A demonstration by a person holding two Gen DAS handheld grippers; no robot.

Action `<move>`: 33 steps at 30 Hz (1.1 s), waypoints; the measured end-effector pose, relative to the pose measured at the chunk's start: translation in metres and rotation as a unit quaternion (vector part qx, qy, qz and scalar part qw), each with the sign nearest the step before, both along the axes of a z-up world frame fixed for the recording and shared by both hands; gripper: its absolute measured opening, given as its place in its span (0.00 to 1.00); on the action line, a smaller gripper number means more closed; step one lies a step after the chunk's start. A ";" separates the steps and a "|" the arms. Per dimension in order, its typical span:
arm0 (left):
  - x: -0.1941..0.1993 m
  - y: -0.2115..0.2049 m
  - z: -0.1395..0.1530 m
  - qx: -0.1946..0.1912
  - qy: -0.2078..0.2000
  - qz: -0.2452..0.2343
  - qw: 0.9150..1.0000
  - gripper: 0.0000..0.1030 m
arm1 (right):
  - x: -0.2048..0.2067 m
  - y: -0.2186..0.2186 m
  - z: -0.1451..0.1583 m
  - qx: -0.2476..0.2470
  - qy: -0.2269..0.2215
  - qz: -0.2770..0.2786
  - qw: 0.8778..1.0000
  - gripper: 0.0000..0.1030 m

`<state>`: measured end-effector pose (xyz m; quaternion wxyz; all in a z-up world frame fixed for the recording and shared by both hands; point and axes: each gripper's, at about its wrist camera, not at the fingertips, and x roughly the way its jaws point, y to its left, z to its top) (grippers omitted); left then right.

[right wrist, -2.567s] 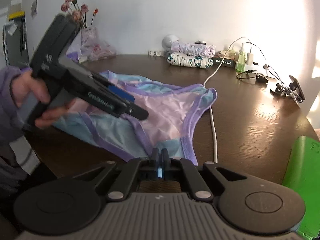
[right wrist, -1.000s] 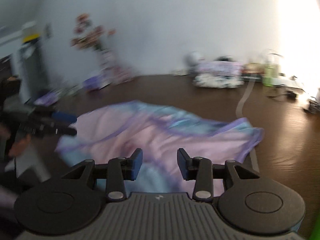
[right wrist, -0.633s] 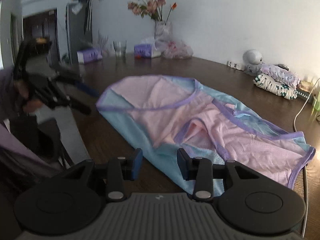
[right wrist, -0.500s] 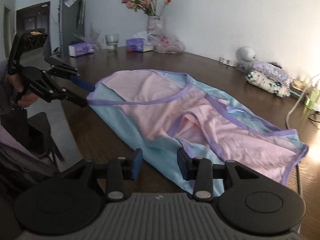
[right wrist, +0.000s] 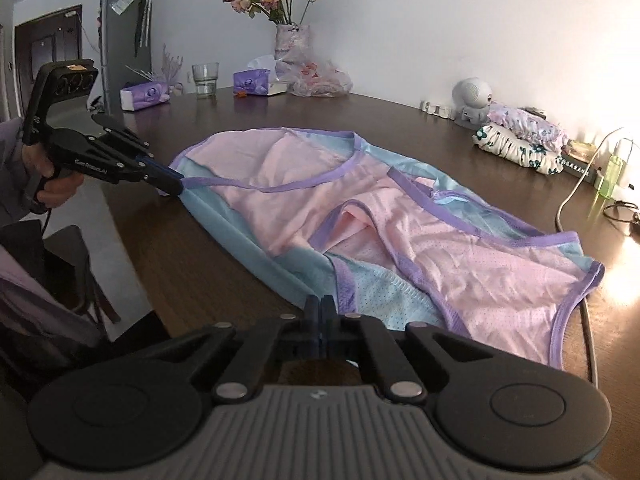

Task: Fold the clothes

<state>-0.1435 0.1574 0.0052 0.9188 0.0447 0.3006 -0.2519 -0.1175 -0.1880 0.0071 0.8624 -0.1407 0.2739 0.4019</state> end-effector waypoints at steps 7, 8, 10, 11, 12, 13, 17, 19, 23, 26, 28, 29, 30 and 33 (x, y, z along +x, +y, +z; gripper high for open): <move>0.010 0.010 0.030 -0.039 -0.053 0.022 0.998 0.02 | 0.018 -0.022 0.023 0.078 0.003 -0.018 0.997 0.01; 0.023 0.008 0.033 -0.034 -0.062 0.019 0.997 0.02 | 0.028 -0.022 0.027 0.084 0.000 -0.027 0.996 0.01; 0.051 0.002 0.037 -0.016 -0.075 0.014 0.997 0.02 | 0.051 -0.015 0.032 0.082 -0.014 -0.052 0.995 0.01; 0.064 -0.001 0.040 -0.007 -0.082 0.012 0.997 0.02 | 0.062 -0.009 0.033 0.075 -0.018 -0.065 0.995 0.01; 0.078 -0.004 0.042 0.002 -0.087 0.010 0.996 0.02 | 0.074 -0.003 0.034 0.069 -0.021 -0.079 0.994 0.01; 0.095 -0.006 0.042 0.015 -0.082 0.012 0.996 0.03 | 0.085 0.004 0.033 0.060 -0.021 -0.100 0.993 0.01; 0.130 -0.010 0.038 0.071 -0.051 0.048 0.995 0.16 | 0.111 0.017 0.025 0.012 -0.016 -0.163 0.986 0.14; 0.123 0.001 0.039 0.078 -0.052 0.052 0.994 0.25 | 0.108 0.007 0.029 0.021 -0.023 -0.175 0.984 0.25; 0.094 0.041 0.039 0.026 -0.045 0.067 0.996 0.55 | 0.079 -0.042 0.041 0.059 -0.023 -0.144 0.988 0.36; 0.091 0.060 0.026 0.004 -0.022 0.102 0.994 0.63 | 0.057 -0.063 0.037 0.045 -0.014 -0.112 0.993 0.41; 0.097 0.070 0.020 -0.016 0.002 0.130 0.991 0.63 | 0.044 -0.068 0.029 0.018 -0.007 -0.100 0.995 0.41; 0.101 0.074 0.018 -0.028 0.013 0.136 0.990 0.63 | 0.041 -0.069 0.026 0.010 -0.005 -0.103 0.995 0.41; 0.104 0.077 0.017 -0.038 0.025 0.131 0.990 0.63 | 0.038 -0.069 0.023 0.004 -0.004 -0.107 0.994 0.41; 0.108 0.085 0.012 -0.065 0.048 0.117 0.990 0.60 | 0.032 -0.072 0.018 -0.005 -0.008 -0.115 0.993 0.41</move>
